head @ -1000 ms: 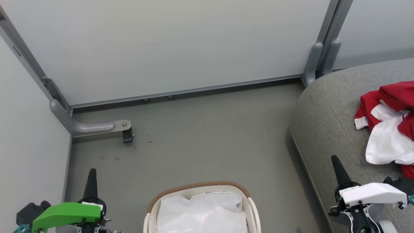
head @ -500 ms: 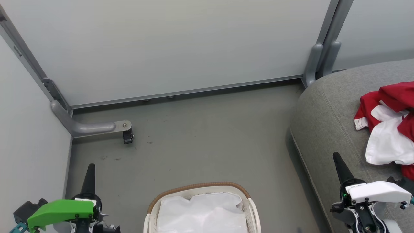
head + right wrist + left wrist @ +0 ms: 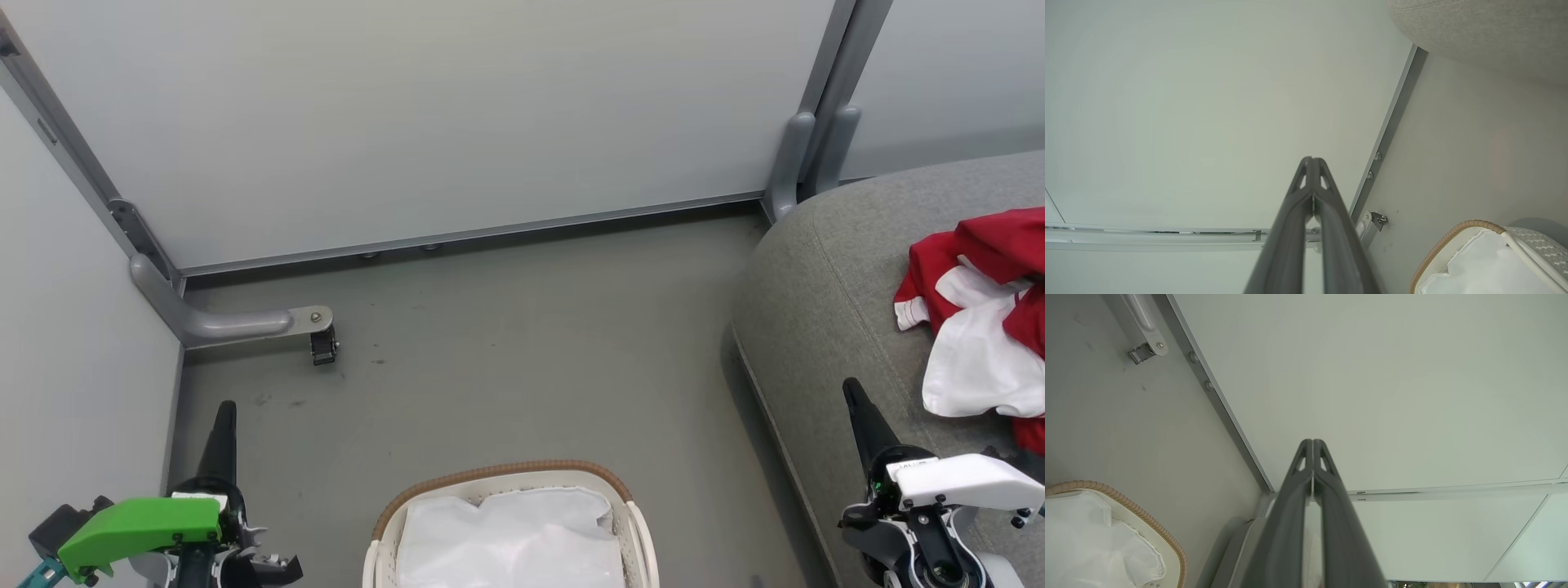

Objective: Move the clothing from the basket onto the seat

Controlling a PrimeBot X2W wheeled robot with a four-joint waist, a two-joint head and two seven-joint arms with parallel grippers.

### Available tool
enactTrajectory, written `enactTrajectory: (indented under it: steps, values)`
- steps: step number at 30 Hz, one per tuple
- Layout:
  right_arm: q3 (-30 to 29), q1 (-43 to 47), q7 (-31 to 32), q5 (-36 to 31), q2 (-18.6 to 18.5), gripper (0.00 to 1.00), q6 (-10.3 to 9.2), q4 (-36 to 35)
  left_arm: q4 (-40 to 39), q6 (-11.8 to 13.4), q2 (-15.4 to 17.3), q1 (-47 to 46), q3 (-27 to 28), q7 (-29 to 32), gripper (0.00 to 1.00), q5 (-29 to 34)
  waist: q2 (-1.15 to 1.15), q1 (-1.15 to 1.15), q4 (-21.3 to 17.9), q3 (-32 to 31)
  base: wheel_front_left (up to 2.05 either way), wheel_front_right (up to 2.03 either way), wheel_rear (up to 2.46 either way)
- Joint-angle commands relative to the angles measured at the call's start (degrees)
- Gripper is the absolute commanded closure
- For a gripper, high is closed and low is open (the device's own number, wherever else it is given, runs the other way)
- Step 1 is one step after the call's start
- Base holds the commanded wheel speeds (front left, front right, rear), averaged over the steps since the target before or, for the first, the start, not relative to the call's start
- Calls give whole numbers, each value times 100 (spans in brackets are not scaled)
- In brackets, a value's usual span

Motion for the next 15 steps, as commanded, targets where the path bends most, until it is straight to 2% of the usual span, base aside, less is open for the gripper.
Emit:
enactTrajectory:
  steps: [1,15]
  values:
    - [-33,-82,37,124,-34,100,-4,-51,-45,-40,33,-137,28,39,100,-120,0,0,1,-2,0,0,0]
    - [-91,-76,193,654,-39,100,-4,-119,-79,-72,36,-190,94,193,100,-651,0,0,5,-23,0,0,0]
